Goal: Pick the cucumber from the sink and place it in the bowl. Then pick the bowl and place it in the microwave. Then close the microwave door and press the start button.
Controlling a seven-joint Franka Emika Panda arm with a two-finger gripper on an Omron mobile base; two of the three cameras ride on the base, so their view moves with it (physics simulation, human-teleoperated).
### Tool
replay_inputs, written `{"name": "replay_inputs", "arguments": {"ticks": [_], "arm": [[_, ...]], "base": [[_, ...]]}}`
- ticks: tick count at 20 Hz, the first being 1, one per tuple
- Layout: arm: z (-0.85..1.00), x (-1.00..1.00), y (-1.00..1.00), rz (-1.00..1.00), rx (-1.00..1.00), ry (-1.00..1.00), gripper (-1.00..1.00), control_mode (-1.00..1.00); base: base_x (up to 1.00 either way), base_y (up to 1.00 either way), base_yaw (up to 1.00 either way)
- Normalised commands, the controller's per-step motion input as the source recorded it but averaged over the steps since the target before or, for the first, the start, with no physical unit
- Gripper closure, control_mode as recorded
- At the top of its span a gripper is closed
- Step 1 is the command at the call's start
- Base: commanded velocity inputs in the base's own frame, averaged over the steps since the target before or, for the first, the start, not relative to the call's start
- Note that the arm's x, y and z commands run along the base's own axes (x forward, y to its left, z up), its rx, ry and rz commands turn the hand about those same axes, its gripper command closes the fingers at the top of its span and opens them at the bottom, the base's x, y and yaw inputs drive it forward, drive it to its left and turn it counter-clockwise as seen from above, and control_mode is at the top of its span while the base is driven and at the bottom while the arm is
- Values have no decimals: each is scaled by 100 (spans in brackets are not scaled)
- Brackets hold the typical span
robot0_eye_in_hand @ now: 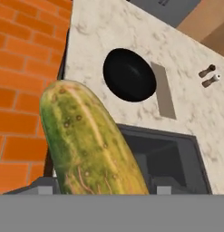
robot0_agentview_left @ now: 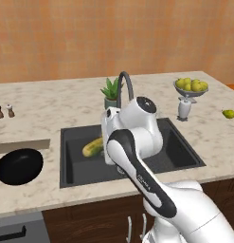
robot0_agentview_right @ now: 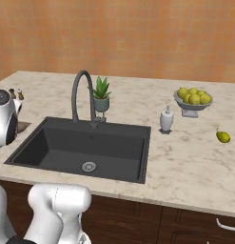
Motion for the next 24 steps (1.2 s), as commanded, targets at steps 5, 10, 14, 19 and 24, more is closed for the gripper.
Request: {"name": "replay_inputs", "arguments": {"ticks": [5, 10, 14, 19, 24], "arm": [[-17, 2, 40, -1, 7, 13, 100, -100], [-7, 19, 80, -8, 0, 23, 100, -100], [-1, 35, 52, -5, -3, 14, 100, -100], [-13, 39, 61, -9, -4, 4, 100, -100], [-22, 31, 58, -12, 0, 4, 100, -100]], "base": [[0, 0, 0], [0, 0, 0], [0, 0, 0], [0, 0, 0], [0, 0, 0]]}}
